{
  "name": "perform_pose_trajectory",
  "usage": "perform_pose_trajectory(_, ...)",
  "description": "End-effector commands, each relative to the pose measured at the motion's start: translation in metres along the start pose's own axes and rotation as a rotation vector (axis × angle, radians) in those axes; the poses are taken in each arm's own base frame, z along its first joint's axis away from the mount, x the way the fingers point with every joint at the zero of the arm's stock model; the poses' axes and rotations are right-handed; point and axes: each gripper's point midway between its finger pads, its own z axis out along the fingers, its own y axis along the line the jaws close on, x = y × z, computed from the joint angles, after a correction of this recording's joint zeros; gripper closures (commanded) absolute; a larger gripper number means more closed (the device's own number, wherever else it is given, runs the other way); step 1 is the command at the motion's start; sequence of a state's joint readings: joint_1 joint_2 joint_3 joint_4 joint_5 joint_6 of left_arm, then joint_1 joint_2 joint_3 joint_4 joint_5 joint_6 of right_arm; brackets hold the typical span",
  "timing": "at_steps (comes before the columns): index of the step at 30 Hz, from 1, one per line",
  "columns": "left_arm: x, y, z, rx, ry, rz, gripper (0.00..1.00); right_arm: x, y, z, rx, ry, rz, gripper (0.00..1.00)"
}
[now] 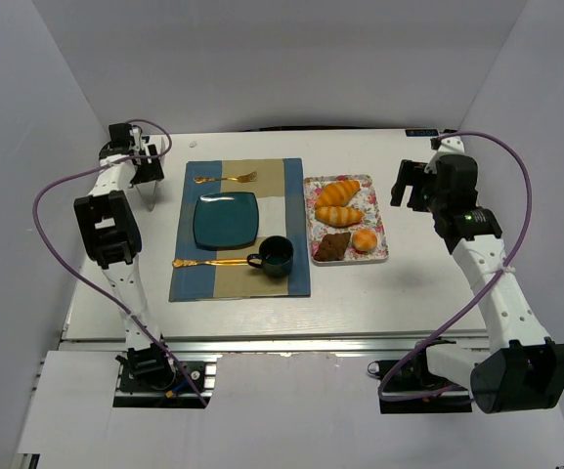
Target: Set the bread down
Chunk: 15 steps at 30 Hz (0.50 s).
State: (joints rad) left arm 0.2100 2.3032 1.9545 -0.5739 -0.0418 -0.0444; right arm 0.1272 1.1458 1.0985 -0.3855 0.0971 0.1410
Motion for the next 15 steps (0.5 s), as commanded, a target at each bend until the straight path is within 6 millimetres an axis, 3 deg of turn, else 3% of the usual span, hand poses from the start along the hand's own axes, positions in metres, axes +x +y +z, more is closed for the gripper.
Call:
perform_pose_trajectory(1,0.001,0.0,0.003,0.0,0.002,0.006,0.07,-0.025,0.006,-0.002,-0.026,-0.073,-0.016,0.11)
perform_pose_trajectory(15,0.01,0.007,0.029,-0.045,0.019,0.006,0.1,-0.021,0.007,0.001,-0.034,-0.059,-0.025,0.11)
